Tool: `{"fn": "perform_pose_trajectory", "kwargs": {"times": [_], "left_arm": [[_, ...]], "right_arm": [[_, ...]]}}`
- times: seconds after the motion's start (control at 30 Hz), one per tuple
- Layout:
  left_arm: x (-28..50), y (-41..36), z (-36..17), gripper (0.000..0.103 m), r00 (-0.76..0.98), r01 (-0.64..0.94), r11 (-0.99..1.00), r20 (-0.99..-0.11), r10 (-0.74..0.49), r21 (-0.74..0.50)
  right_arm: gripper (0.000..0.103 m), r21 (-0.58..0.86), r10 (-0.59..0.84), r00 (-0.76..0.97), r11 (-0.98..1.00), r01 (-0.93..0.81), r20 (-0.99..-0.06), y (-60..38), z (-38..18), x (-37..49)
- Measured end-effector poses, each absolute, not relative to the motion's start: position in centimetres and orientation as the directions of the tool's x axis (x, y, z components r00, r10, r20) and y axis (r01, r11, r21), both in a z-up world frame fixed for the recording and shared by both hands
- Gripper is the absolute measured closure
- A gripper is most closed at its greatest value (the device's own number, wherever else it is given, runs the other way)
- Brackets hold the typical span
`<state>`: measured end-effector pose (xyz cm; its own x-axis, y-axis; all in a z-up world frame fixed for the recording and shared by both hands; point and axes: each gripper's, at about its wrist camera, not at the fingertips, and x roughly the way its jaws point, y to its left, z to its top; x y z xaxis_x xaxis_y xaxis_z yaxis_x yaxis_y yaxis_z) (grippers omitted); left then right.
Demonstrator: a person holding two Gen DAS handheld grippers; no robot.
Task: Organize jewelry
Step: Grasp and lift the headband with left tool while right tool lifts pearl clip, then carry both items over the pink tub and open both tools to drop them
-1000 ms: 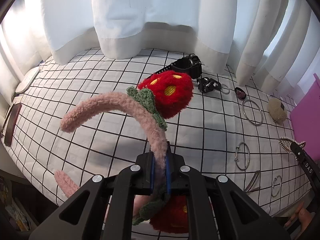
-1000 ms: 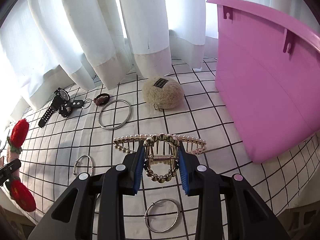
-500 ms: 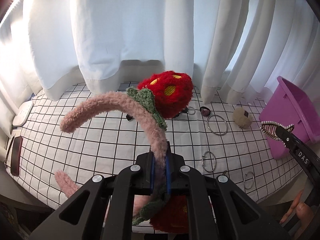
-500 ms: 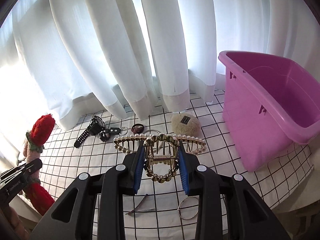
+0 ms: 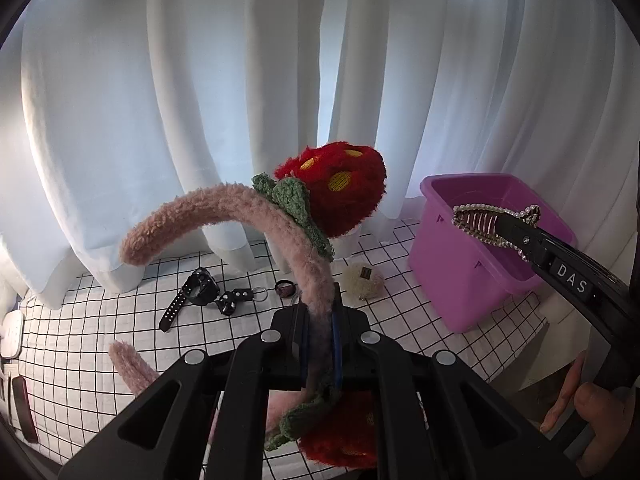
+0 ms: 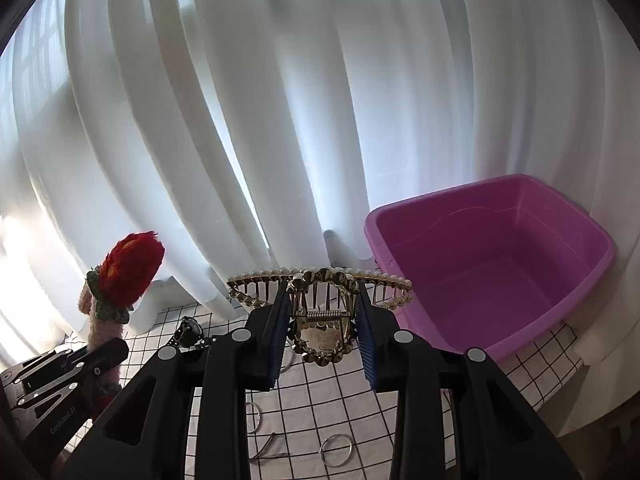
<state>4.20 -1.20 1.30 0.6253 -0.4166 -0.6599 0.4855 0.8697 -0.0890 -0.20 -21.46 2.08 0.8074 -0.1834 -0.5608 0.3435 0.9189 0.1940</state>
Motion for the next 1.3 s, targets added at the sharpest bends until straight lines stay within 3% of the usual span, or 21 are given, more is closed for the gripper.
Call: {"fn": "perform_pose_trajectory", "kwargs": {"times": [0.33,0.57,0.9,1.3], "left_arm": [[2.5,-16.4,5.0,0.094,0.626,0.568,0.815,-0.582,-0.519,-0.116],[3.4,-26.7,5.5,0.094,0.615,0.562,0.816,-0.594,-0.519,-0.132],[6.6,-35.0,0.2,0.094,0.534,0.526,0.839,-0.714,-0.453,-0.138],[10.2,-37.6,-6.2,0.093,0.374,0.444,0.887,-0.873,-0.312,-0.127]], "right_arm": [[0.073,0.155,-0.239,0.803,0.913,0.378,-0.546,-37.3,4.9,-2.0],[0.073,0.147,-0.208,0.787,0.924,0.353,-0.581,-46.7,4.8,-0.9],[0.073,0.153,-0.119,0.705,0.938,0.311,-0.699,-53.8,0.6,3.0],[0.073,0.169,0.005,0.489,0.942,0.291,-0.872,-55.5,-6.6,7.4]]}}
